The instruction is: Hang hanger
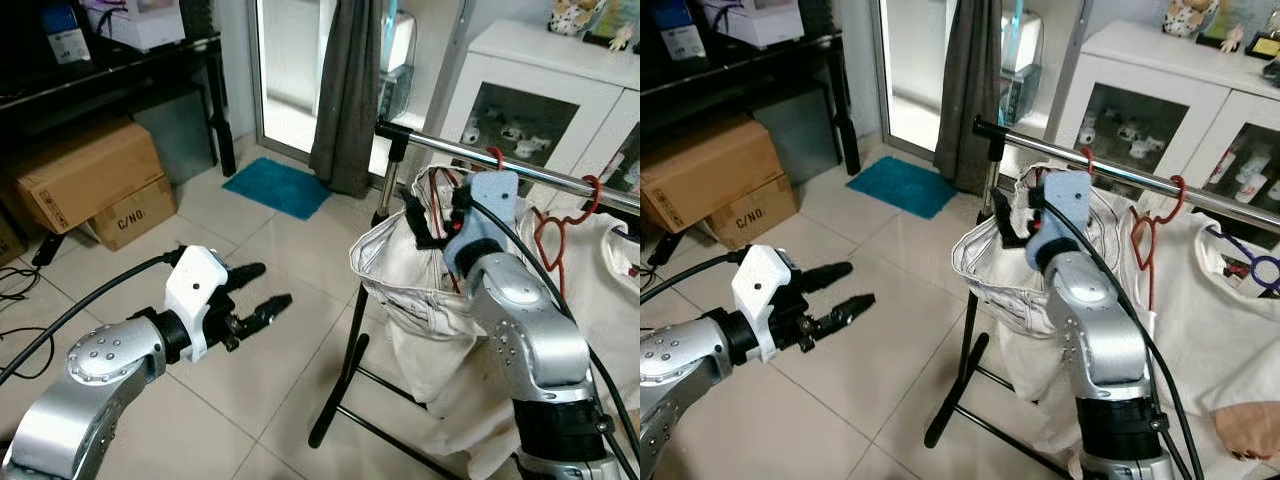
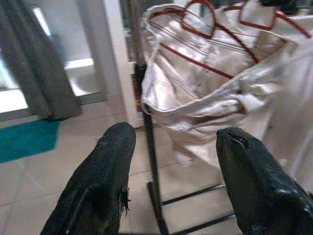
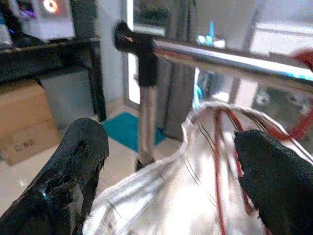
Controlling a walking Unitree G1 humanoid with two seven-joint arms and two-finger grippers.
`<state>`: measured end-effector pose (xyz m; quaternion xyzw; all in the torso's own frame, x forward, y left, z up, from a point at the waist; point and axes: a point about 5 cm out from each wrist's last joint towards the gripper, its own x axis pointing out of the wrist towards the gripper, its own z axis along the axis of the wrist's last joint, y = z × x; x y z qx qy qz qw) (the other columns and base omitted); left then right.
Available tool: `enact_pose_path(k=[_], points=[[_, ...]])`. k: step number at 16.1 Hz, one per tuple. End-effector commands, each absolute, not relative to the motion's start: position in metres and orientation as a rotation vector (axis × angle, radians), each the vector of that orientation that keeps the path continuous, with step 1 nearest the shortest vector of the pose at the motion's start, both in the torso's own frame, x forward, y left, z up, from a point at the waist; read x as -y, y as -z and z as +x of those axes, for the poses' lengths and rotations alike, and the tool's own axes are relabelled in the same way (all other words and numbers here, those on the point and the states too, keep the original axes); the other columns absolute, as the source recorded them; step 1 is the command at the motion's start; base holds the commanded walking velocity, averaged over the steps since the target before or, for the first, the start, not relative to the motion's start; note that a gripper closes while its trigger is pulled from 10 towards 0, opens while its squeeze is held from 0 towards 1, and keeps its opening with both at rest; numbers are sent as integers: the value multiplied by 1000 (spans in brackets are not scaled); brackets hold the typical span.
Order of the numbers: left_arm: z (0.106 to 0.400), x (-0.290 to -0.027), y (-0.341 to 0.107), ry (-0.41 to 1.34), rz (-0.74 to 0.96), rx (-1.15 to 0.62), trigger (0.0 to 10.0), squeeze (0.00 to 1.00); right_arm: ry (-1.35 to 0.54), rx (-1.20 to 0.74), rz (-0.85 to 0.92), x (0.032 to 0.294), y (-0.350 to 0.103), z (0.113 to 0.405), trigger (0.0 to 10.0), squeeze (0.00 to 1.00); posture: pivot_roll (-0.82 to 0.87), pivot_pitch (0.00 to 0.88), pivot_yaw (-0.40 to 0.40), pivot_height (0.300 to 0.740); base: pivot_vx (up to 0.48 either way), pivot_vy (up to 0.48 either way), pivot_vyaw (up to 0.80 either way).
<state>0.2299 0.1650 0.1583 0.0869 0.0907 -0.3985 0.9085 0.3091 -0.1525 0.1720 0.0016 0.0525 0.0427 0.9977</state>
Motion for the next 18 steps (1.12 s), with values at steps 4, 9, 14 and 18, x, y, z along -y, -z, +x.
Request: enact_pose_path(k=[4,9,14,18], points=[[224,-157,-166,935,167,-185,10000,0,7,-255,35,178,-153,339,10000,0,22,0,-33,740,0,0,0],[223,-156,-166,940,167,-184,10000,0,62,-307,70,190,-144,364,9059,0,29,0,-47,740,0,0,0],[224,-154,-164,953,166,-190,10000,0,121,-311,95,204,-141,372,2157,0,20,0,-42,740,0,0,0],[229,-151,-164,969,167,-185,10000,0,125,-311,118,208,-138,374,0,0,1,0,-25,740,0,0,0]])
